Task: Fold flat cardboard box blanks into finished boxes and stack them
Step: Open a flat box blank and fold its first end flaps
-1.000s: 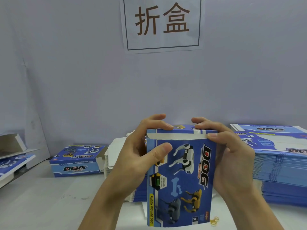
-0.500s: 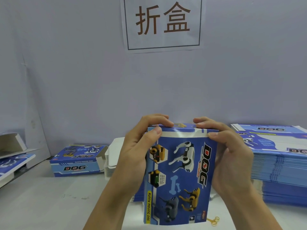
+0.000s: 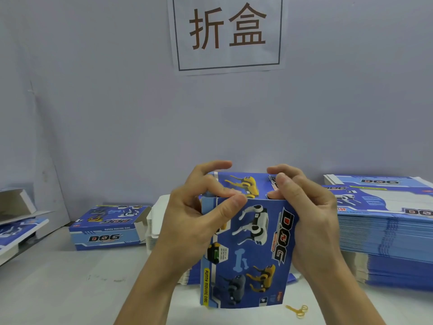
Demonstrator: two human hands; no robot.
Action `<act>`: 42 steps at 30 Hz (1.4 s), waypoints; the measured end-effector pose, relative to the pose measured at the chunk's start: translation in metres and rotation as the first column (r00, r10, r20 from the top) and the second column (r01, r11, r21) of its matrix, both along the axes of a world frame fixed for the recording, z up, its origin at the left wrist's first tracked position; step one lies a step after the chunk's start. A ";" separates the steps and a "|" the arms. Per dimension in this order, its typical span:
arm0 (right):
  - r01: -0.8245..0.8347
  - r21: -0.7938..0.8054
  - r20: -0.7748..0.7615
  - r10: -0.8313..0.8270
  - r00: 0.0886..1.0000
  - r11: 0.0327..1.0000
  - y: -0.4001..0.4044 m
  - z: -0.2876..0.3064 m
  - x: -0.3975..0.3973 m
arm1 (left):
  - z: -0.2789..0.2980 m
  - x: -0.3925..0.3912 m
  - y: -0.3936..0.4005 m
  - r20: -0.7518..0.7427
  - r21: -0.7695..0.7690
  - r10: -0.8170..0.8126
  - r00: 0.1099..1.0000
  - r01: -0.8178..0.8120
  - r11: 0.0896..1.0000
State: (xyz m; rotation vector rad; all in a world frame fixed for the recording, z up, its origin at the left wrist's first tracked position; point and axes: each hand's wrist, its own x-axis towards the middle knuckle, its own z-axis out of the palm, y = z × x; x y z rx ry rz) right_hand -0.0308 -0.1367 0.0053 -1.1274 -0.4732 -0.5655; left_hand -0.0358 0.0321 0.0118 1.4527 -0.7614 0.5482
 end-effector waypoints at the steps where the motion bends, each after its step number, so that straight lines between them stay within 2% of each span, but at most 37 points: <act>1: 0.012 -0.009 0.012 -0.012 1.000 1.000 0.001 -0.001 0.001 | 0.000 0.001 0.001 0.004 0.004 0.011 1.000 -0.011 1.000; 5: -0.085 -0.095 0.024 0.088 0.996 0.992 -0.001 -0.003 0.005 | 0.002 0.005 0.006 -0.002 -0.021 0.107 0.994 -0.107 0.994; 9: -0.195 -0.384 -0.164 0.141 0.976 0.902 -0.011 -0.006 0.008 | 0.001 0.013 0.007 -0.095 -0.294 0.221 0.971 -0.240 0.925; 11: -0.236 -0.427 -0.229 0.148 0.962 0.873 -0.014 -0.008 0.008 | 0.000 0.016 0.007 -0.140 -0.316 0.226 0.964 -0.260 0.913; 15: -0.241 -0.410 -0.224 0.159 0.962 0.880 -0.019 -0.008 0.009 | 0.001 0.016 0.013 -0.275 -0.217 0.109 0.955 -0.172 0.961; 18: -0.159 -0.504 -0.168 0.085 0.982 0.849 -0.031 -0.007 0.009 | 0.004 0.014 0.036 -0.320 0.081 0.094 0.943 -0.072 0.994; 21: -0.112 -0.654 -0.106 0.055 0.993 0.748 -0.045 -0.004 0.005 | 0.007 0.006 0.053 -0.326 0.430 0.146 0.934 0.009 0.903; 23: -0.129 -0.713 -0.121 0.061 0.991 0.690 -0.049 -0.001 0.003 | 0.009 0.003 0.053 -0.286 0.529 0.180 0.941 -0.002 0.849; 29: -0.210 -0.748 -0.204 0.084 0.975 0.630 -0.057 0.003 0.000 | 0.013 -0.002 0.047 -0.233 0.603 0.179 0.956 -0.002 0.797; 33: -0.215 -0.771 -0.232 0.050 0.971 0.600 -0.059 0.004 -0.001 | 0.010 -0.003 0.041 -0.204 0.561 0.112 0.973 0.023 0.828; 37: -0.255 -0.777 -0.260 0.076 0.963 0.575 -0.056 0.007 -0.003 | 0.009 0.000 0.044 -0.146 0.546 0.157 0.977 -0.052 0.836; 39: -0.294 -0.752 -0.291 0.104 0.951 0.590 -0.057 0.008 -0.004 | 0.009 0.001 0.045 -0.094 0.529 0.157 0.983 -0.085 0.844; 41: -0.371 -0.668 -0.340 0.179 0.923 0.645 -0.060 0.007 -0.006 | 0.007 0.004 0.050 -0.025 0.451 0.195 0.981 -0.163 0.877; 42: -0.388 -0.643 -0.345 0.203 0.917 0.661 -0.062 0.006 -0.006 | 0.007 0.004 0.053 -0.045 0.413 0.214 0.976 -0.176 0.894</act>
